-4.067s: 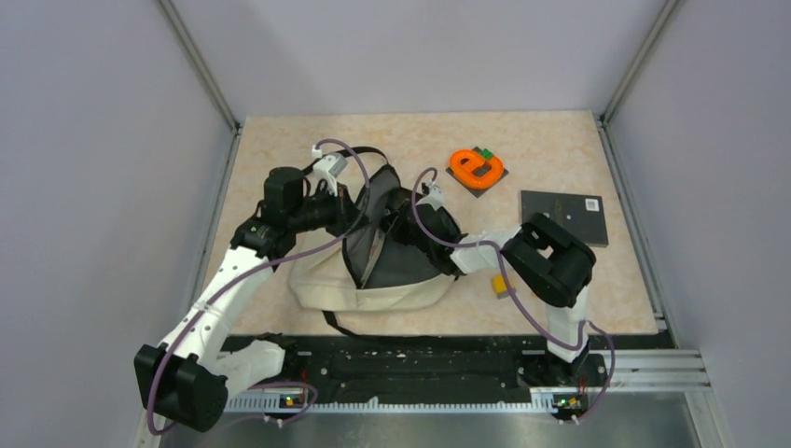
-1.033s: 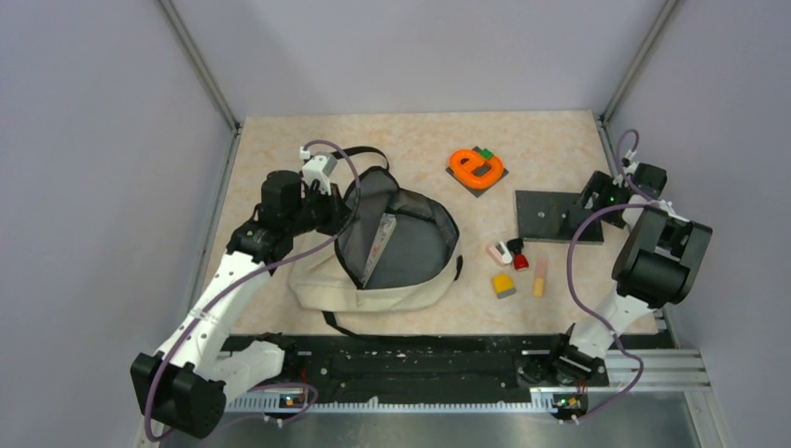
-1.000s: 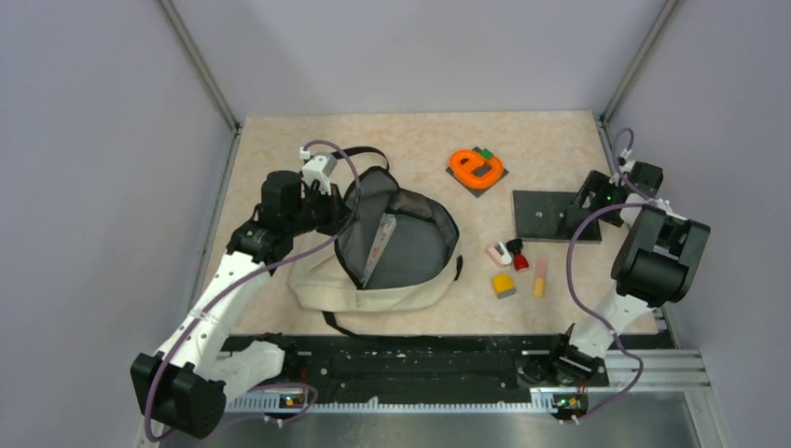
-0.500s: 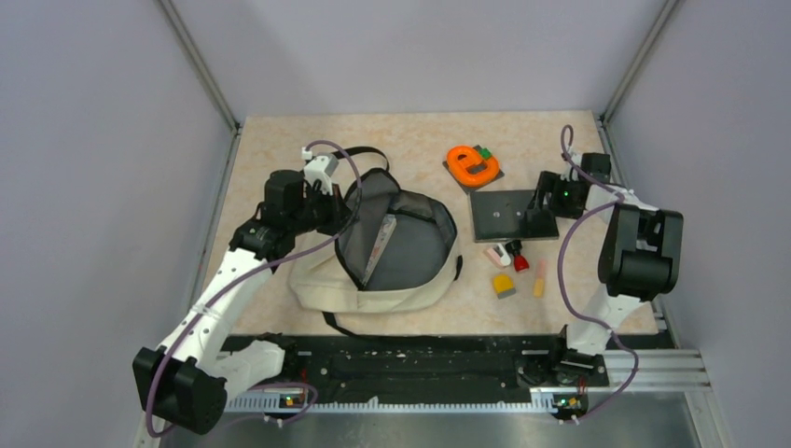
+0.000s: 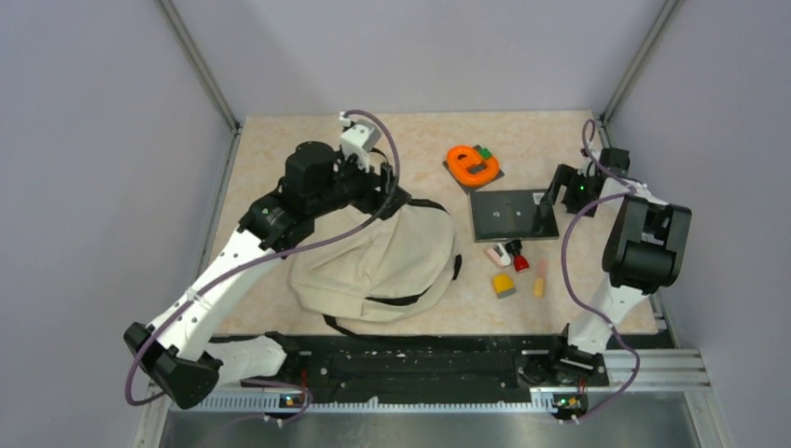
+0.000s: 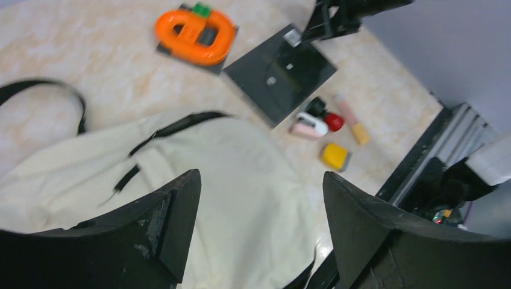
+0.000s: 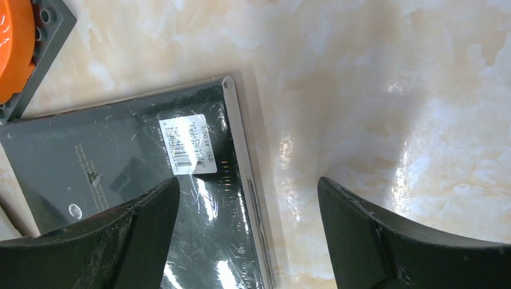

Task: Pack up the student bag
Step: Move the book to the center of the board.

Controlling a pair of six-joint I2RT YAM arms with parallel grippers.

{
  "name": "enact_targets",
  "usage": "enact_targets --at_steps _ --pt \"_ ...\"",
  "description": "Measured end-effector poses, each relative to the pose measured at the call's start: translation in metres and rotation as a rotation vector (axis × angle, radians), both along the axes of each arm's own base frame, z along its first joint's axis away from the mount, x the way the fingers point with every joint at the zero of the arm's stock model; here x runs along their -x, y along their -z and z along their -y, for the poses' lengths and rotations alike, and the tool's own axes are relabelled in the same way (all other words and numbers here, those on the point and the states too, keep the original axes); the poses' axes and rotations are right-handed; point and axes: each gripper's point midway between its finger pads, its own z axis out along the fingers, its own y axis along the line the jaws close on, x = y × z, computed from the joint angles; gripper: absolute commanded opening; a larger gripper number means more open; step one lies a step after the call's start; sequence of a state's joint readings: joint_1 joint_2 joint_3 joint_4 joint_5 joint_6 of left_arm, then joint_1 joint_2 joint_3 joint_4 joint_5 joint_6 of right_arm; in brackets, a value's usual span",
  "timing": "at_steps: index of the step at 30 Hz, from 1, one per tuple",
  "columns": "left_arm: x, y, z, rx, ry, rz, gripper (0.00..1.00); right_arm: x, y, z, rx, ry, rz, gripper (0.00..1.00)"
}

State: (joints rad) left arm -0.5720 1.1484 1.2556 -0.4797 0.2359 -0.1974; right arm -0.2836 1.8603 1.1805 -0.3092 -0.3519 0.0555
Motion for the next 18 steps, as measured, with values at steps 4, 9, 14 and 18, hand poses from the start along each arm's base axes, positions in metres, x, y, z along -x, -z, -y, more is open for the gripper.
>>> enact_targets --at_steps 4,9,14,18 --pt "-0.004 -0.025 0.047 0.118 0.077 0.012 0.81 0.000 -0.001 -0.001 -0.035 -0.009 0.009 0.83" --pt "-0.051 0.028 0.107 0.222 0.082 -0.186 0.81 -0.003 -0.003 -0.013 -0.107 -0.053 0.034 0.78" --pt "-0.092 0.133 0.157 0.251 0.044 -0.465 0.80 -0.007 -0.004 -0.025 -0.179 -0.095 0.048 0.73" --pt "-0.117 0.186 0.183 0.257 -0.011 -0.590 0.79 -0.010 -0.005 -0.030 -0.218 -0.116 0.055 0.73"
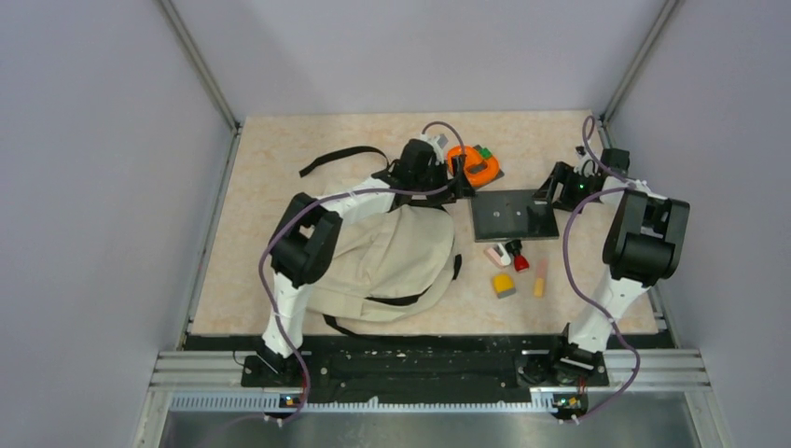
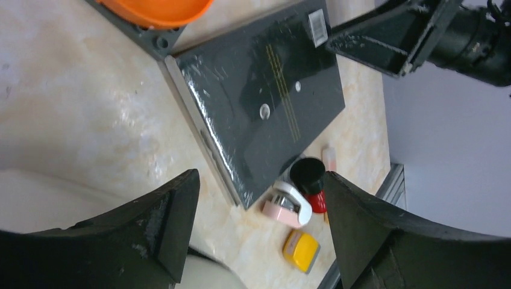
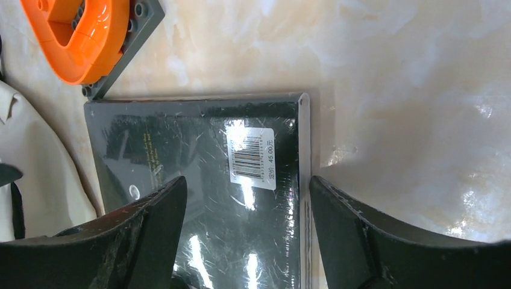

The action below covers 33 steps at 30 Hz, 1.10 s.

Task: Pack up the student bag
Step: Move the book to the center of the board.

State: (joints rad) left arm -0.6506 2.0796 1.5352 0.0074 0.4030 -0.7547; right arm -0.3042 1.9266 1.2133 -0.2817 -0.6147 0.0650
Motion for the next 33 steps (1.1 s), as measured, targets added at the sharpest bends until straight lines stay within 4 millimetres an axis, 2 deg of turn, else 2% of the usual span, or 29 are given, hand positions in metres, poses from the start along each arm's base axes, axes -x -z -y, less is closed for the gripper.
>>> enact_targets --at_steps 7,14,22,33 --pt "-0.031 0.020 0.025 -0.014 -0.038 0.006 0.79 0.000 -0.001 -0.005 -0.045 -0.007 0.000 0.73" --pt "-0.032 0.071 0.024 -0.091 -0.064 -0.068 0.79 -0.001 -0.001 -0.007 -0.058 -0.001 -0.008 0.73" --pt "-0.031 0.069 0.035 -0.015 -0.062 -0.085 0.78 -0.001 0.000 -0.019 -0.062 -0.022 -0.009 0.73" --pt "-0.026 0.065 0.032 0.041 -0.059 -0.042 0.75 -0.005 -0.001 -0.026 -0.035 -0.014 0.031 0.73"
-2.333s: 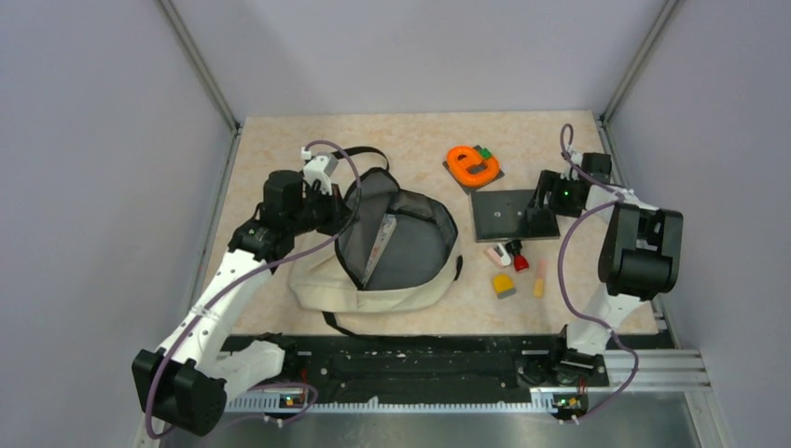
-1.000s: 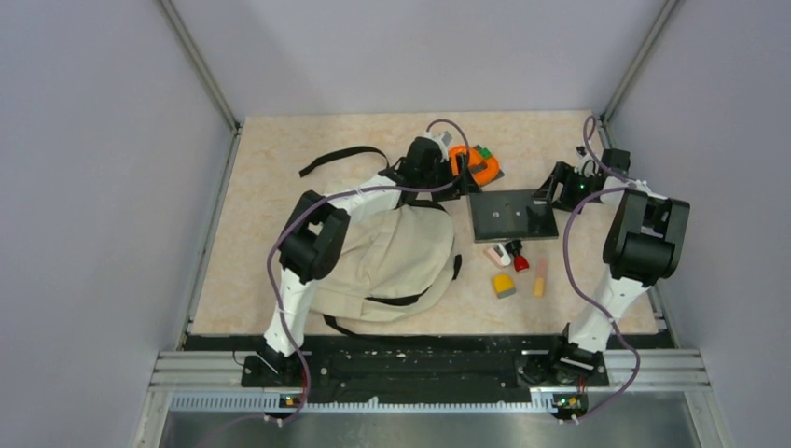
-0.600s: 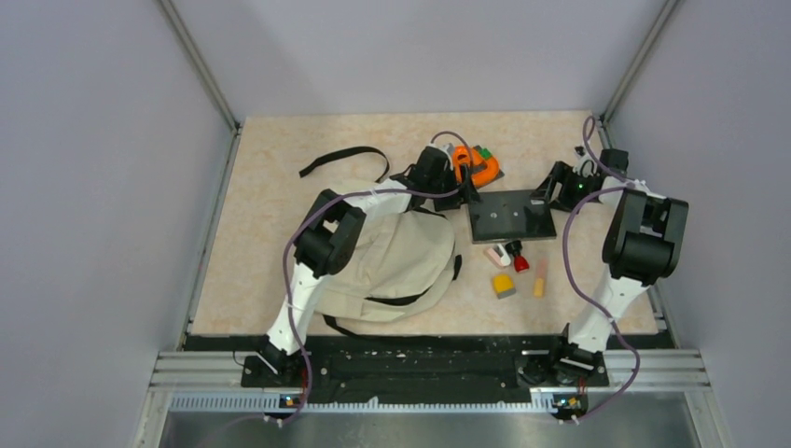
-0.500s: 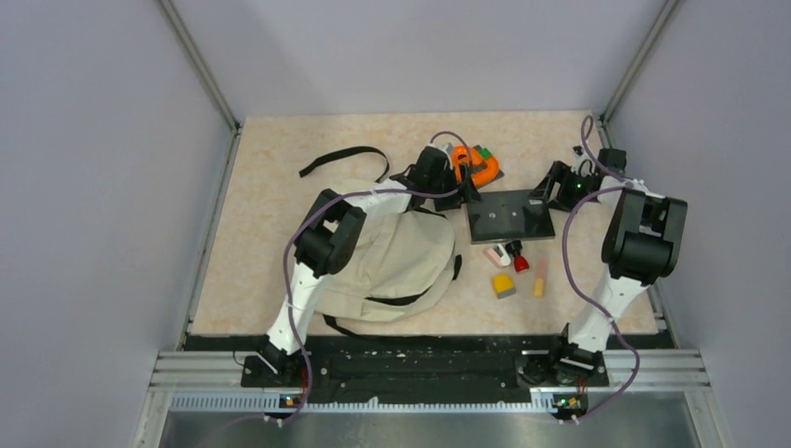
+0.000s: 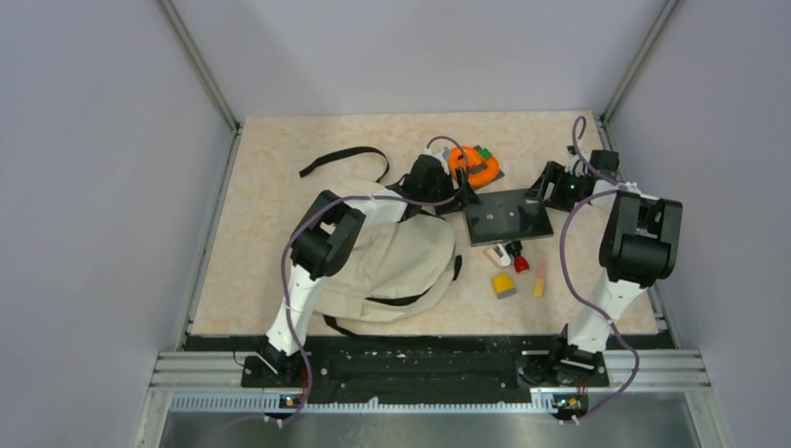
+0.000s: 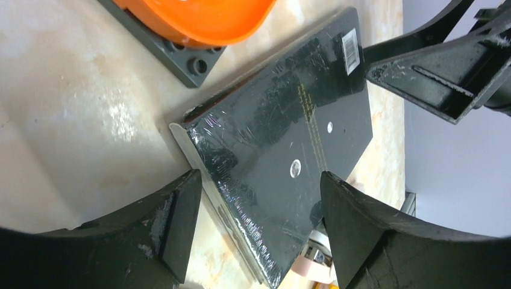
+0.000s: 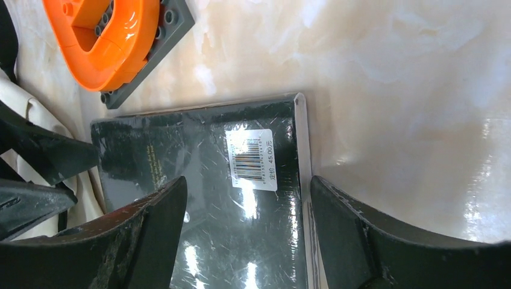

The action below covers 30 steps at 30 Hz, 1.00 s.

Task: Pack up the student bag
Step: Move the book to the center of the board.

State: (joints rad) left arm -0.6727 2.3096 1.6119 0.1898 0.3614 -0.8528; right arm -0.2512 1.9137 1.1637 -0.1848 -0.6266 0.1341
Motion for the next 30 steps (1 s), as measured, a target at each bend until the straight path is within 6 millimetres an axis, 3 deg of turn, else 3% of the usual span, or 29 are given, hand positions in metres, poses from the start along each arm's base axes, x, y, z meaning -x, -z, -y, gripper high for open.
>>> enact_targets --at_steps 6,15,23,30 --pt "0.014 -0.017 -0.004 -0.001 0.001 0.036 0.75 -0.004 0.000 -0.011 0.017 -0.008 0.025 0.72" --pt "0.015 -0.091 -0.019 0.053 -0.043 0.178 0.75 -0.013 -0.002 -0.045 0.010 -0.015 0.038 0.70" --pt "0.025 -0.089 -0.045 -0.005 -0.101 0.194 0.74 -0.015 -0.002 -0.078 -0.008 -0.042 0.056 0.70" --pt "0.055 -0.089 -0.100 -0.116 -0.200 0.201 0.75 -0.004 -0.004 -0.148 -0.017 -0.153 0.062 0.70"
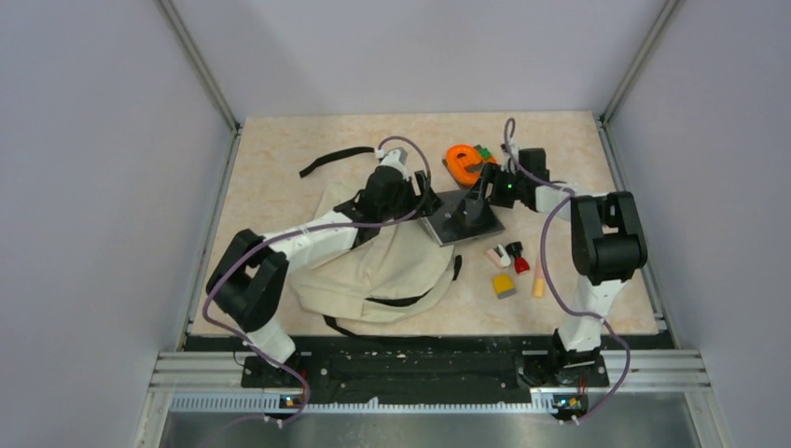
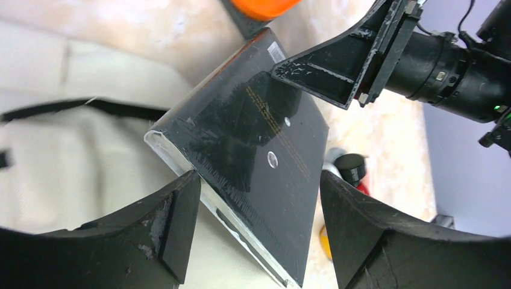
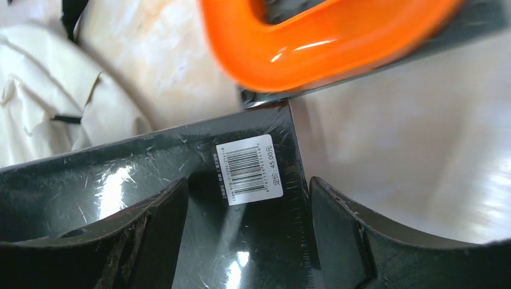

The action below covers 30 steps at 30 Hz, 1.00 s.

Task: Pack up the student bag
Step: Move the book to the center of the board.

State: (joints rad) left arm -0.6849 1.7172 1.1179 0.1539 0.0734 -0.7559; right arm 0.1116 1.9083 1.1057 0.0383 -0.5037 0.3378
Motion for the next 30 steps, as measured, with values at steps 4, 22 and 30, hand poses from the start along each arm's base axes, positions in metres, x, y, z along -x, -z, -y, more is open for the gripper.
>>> enact_targets --at_steps 4,22,30 --pt "0.018 0.004 -0.034 -0.064 -0.069 -0.002 0.77 0.012 0.001 -0.038 -0.005 -0.064 -0.003 0.70" --pt "0.072 0.020 -0.092 -0.092 -0.229 -0.043 0.89 0.035 0.004 -0.111 -0.039 -0.201 0.022 0.69" --pt "0.085 0.026 -0.105 -0.087 -0.279 -0.101 0.90 0.044 0.004 -0.124 -0.061 -0.242 0.010 0.69"
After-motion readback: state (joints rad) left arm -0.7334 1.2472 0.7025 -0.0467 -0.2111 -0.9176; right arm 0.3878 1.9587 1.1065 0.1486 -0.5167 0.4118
